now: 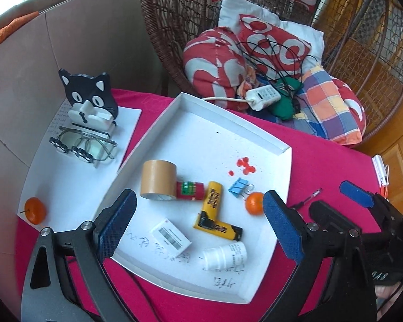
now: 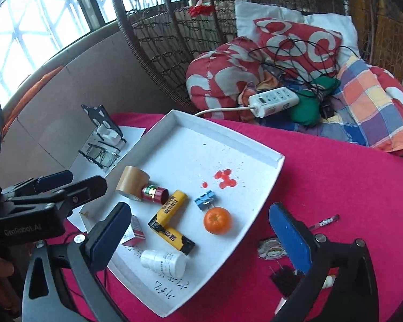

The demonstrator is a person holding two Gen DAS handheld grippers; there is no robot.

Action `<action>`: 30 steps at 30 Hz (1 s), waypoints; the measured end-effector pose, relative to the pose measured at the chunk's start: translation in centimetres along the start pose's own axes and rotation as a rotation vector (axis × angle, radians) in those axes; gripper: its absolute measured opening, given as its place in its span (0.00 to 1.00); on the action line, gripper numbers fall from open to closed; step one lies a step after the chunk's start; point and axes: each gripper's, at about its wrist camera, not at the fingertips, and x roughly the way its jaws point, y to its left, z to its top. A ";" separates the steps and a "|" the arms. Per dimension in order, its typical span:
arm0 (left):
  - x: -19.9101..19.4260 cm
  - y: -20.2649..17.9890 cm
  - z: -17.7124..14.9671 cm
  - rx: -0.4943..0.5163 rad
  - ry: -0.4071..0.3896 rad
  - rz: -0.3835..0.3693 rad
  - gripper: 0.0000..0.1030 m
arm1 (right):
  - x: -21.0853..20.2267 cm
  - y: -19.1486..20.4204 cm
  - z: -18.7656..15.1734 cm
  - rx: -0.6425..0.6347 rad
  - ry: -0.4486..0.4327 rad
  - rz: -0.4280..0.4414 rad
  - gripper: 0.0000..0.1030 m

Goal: Organize rigid objects
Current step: 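Move the left tool to the white plug adapter and grasp it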

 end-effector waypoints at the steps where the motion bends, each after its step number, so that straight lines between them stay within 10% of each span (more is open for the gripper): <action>1: -0.1 -0.6 -0.3 0.007 0.003 -0.002 0.93 | -0.5 -0.6 -0.1 0.009 -0.010 -0.002 1.00; 21: 5.6 -15.8 -9.3 0.228 0.248 -0.174 0.93 | -8.8 -19.3 -7.3 0.319 -0.046 -0.183 1.00; 30: 9.8 -20.5 -12.3 0.209 0.346 -0.117 0.92 | -11.0 -23.6 -8.9 0.313 -0.023 -0.209 1.00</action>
